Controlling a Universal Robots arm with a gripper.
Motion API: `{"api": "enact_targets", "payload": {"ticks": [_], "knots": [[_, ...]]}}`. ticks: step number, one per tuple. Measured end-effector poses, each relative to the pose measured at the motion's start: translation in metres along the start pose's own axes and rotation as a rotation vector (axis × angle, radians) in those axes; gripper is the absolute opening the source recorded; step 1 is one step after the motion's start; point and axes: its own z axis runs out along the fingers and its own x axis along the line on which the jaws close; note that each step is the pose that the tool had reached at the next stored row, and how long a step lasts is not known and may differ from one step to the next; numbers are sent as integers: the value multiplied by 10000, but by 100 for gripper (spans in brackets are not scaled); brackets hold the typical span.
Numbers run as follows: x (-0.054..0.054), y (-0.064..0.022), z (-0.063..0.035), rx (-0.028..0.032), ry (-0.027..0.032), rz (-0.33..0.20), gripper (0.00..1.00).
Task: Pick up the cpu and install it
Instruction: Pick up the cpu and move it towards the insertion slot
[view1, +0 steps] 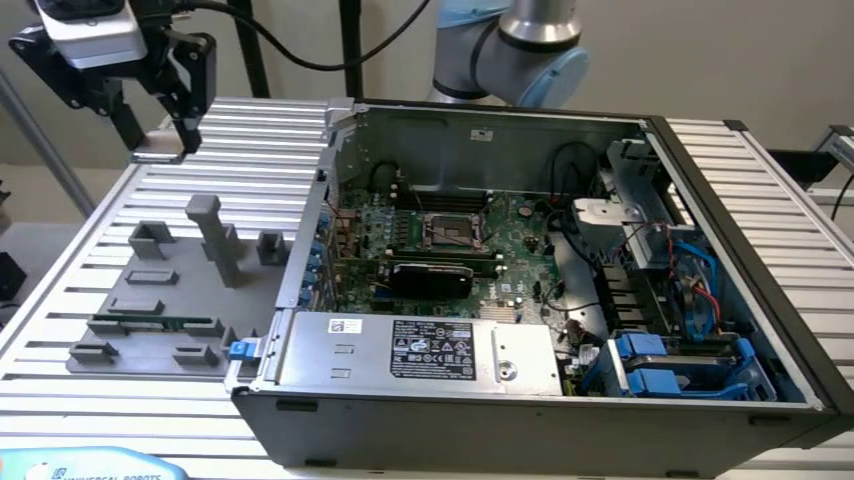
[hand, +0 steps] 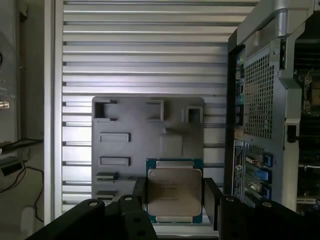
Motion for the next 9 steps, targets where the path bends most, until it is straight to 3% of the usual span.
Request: {"api": "enact_targets", "payload": {"ticks": [9], "knots": [[-411, 20, -10, -77, 17, 0, 55]]}}
